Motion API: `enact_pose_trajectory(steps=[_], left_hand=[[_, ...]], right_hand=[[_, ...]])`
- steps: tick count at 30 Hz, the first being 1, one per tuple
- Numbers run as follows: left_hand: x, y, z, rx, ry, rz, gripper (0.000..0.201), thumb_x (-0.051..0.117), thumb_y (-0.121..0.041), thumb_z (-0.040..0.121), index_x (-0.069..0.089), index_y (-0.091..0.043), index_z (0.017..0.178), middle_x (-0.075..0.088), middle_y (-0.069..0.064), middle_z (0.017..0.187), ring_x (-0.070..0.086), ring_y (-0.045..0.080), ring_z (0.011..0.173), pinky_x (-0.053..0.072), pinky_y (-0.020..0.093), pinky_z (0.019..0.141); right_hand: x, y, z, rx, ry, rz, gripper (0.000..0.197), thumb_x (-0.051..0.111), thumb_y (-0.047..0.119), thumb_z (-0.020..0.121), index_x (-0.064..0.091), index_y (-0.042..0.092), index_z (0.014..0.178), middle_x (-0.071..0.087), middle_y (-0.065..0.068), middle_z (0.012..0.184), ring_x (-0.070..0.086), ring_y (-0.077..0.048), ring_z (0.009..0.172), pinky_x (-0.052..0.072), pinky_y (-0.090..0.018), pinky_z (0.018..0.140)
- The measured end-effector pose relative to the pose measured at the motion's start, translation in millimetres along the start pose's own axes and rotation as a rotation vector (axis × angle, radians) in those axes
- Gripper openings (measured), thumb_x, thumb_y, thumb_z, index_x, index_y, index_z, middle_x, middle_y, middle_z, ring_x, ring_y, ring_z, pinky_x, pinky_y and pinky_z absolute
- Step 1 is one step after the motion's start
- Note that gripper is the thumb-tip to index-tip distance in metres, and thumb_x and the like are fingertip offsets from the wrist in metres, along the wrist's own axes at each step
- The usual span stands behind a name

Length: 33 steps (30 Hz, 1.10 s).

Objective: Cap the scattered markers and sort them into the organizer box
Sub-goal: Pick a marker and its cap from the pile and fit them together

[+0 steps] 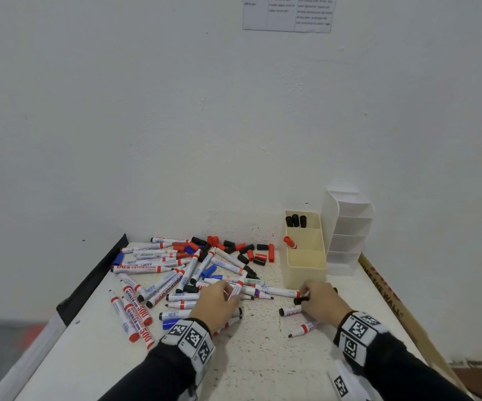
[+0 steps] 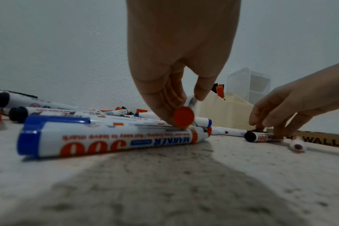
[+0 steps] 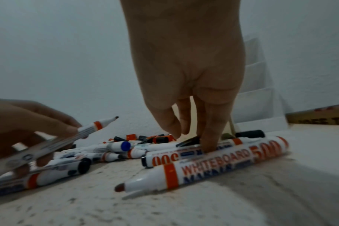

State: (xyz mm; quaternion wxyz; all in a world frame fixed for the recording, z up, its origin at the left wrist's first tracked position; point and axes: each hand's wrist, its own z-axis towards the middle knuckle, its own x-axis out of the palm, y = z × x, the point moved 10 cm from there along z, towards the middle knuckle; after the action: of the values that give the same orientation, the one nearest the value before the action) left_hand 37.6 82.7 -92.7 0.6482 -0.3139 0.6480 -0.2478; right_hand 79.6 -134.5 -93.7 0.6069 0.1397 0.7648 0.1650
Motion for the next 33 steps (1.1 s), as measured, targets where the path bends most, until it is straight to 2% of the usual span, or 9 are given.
enact_pose_trajectory(steps=[2, 6, 9, 14, 17, 20, 28, 30, 33], left_hand=[[-6.1, -2.7, 1.4, 0.022, -0.047, -0.006, 0.017, 0.05, -0.026, 0.095, 0.055, -0.013, 0.106, 0.053, -0.006, 0.08, 0.052, 0.005, 0.069, 0.046, 0.015, 0.063], [-21.2, -4.5, 6.7, 0.062, -0.149, -0.008, 0.023, 0.045, -0.021, 0.097, 0.058, -0.012, 0.113, 0.061, 0.002, 0.099, 0.057, 0.011, 0.079, 0.049, 0.024, 0.076], [-31.3, -5.6, 10.9, 0.092, -0.206, 0.026, 0.027, 0.043, -0.018, 0.098, 0.057, -0.011, 0.119, 0.059, 0.004, 0.109, 0.056, 0.013, 0.09, 0.048, 0.024, 0.084], [-33.1, 0.3, 17.9, 0.086, -0.22, 0.051, 0.029, 0.042, -0.02, 0.098, 0.055, -0.014, 0.123, 0.056, 0.002, 0.117, 0.053, 0.011, 0.103, 0.045, 0.023, 0.093], [-29.6, 3.7, 20.8, 0.087, -0.224, 0.084, 0.029, 0.041, -0.022, 0.098, 0.055, -0.016, 0.123, 0.054, 0.0, 0.12, 0.053, 0.012, 0.107, 0.043, 0.023, 0.096], [-27.1, 8.6, 24.5, 0.067, -0.222, 0.102, 0.029, 0.041, -0.025, 0.098, 0.053, -0.019, 0.123, 0.053, -0.001, 0.121, 0.053, 0.012, 0.108, 0.045, 0.028, 0.098], [-24.6, 13.7, 27.0, 0.061, -0.214, 0.105, 0.032, 0.042, -0.027, 0.097, 0.05, -0.022, 0.128, 0.052, -0.005, 0.124, 0.053, 0.01, 0.11, 0.046, 0.029, 0.097], [-25.5, 13.5, 27.1, 0.062, -0.223, 0.103, 0.032, 0.042, -0.027, 0.097, 0.05, -0.022, 0.127, 0.053, -0.005, 0.123, 0.053, 0.009, 0.109, 0.047, 0.028, 0.097], [-24.8, 14.1, 26.9, 0.062, -0.218, 0.1, 0.031, 0.043, -0.027, 0.097, 0.051, -0.022, 0.126, 0.053, -0.005, 0.121, 0.054, 0.01, 0.106, 0.048, 0.028, 0.095]], right_hand=[[-4.0, 13.8, -1.3, -0.038, -0.04, -0.044, 0.007, 0.05, 0.011, 0.089, 0.053, 0.015, 0.093, 0.052, 0.001, 0.086, 0.051, -0.013, 0.076, 0.041, -0.019, 0.062], [-3.6, 45.6, 11.1, -0.152, -0.103, -0.103, 0.021, 0.043, 0.014, 0.092, 0.06, 0.005, 0.098, 0.063, -0.012, 0.098, 0.06, -0.026, 0.091, 0.049, -0.031, 0.079], [11.6, 70.1, 27.1, -0.232, -0.047, 0.122, 0.019, 0.046, 0.015, 0.093, 0.061, 0.014, 0.104, 0.063, -0.006, 0.109, 0.059, -0.018, 0.098, 0.045, -0.021, 0.082], [30.8, 99.7, 62.8, -0.286, -0.025, -0.013, 0.048, 0.042, 0.021, 0.094, 0.034, 0.016, 0.141, 0.034, -0.009, 0.146, 0.03, -0.027, 0.134, 0.027, -0.038, 0.111], [36.8, 100.9, 79.4, -0.229, 0.013, -0.116, 0.052, 0.034, 0.032, 0.096, 0.021, 0.022, 0.146, 0.011, -0.009, 0.156, 0.007, -0.031, 0.143, 0.015, -0.042, 0.115], [50.6, 95.1, 95.2, -0.172, 0.129, -0.194, 0.053, 0.026, 0.04, 0.098, 0.014, 0.027, 0.148, 0.0, -0.012, 0.157, -0.003, -0.033, 0.144, 0.009, -0.046, 0.115], [49.8, 89.8, 112.0, -0.107, 0.094, -0.165, 0.048, 0.03, 0.034, 0.098, 0.025, 0.023, 0.145, 0.024, -0.019, 0.148, 0.024, -0.035, 0.136, 0.024, -0.04, 0.111], [49.6, 89.5, 111.2, -0.108, 0.081, -0.149, 0.047, 0.031, 0.027, 0.099, 0.024, 0.023, 0.145, 0.025, -0.019, 0.148, 0.025, -0.035, 0.136, 0.026, -0.04, 0.111], [39.2, 92.7, 108.5, -0.136, -0.024, -0.095, 0.04, 0.041, 0.01, 0.095, 0.042, 0.017, 0.134, 0.042, -0.014, 0.136, 0.044, -0.029, 0.122, 0.038, -0.034, 0.103]])
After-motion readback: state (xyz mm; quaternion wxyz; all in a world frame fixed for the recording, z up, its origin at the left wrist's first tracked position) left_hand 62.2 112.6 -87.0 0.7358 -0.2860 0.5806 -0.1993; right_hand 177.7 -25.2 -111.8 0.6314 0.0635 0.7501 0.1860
